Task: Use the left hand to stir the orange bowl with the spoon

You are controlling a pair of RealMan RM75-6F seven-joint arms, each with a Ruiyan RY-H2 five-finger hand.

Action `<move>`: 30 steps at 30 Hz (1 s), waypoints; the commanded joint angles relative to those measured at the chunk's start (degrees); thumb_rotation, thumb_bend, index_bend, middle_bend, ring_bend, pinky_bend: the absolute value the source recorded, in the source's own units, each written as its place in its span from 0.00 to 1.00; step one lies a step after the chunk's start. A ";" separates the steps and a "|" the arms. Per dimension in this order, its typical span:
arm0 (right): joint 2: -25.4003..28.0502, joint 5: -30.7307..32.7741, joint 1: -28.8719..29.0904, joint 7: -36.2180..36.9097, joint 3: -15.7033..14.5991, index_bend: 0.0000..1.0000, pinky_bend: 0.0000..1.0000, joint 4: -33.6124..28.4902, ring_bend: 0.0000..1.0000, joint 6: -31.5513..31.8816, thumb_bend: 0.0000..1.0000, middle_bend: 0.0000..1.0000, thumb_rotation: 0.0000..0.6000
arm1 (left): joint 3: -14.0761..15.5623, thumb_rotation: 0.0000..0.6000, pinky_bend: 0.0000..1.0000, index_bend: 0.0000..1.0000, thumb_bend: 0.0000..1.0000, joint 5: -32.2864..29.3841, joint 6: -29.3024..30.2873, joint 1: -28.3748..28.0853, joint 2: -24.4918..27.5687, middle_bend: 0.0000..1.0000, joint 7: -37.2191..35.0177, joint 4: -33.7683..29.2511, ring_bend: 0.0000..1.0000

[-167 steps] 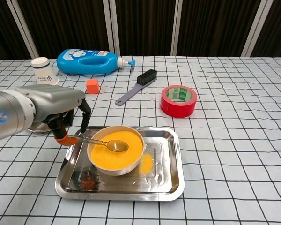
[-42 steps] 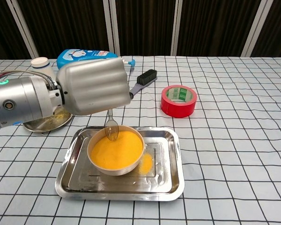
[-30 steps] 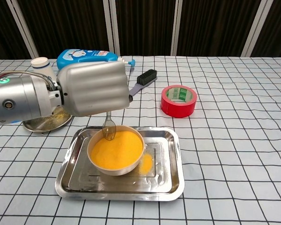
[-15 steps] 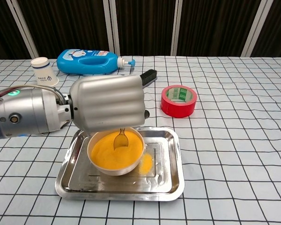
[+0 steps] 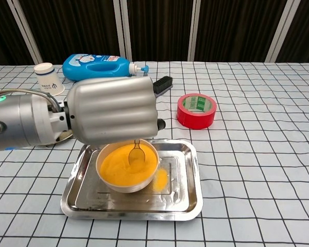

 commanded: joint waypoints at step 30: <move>0.07 -0.29 0.02 -0.15 -0.08 0.00 0.00 0.13 0.00 0.08 0.20 0.00 1.00 | -3.68 1.00 1.00 0.83 0.60 1.12 -1.62 3.78 -2.69 1.00 -3.15 6.85 1.00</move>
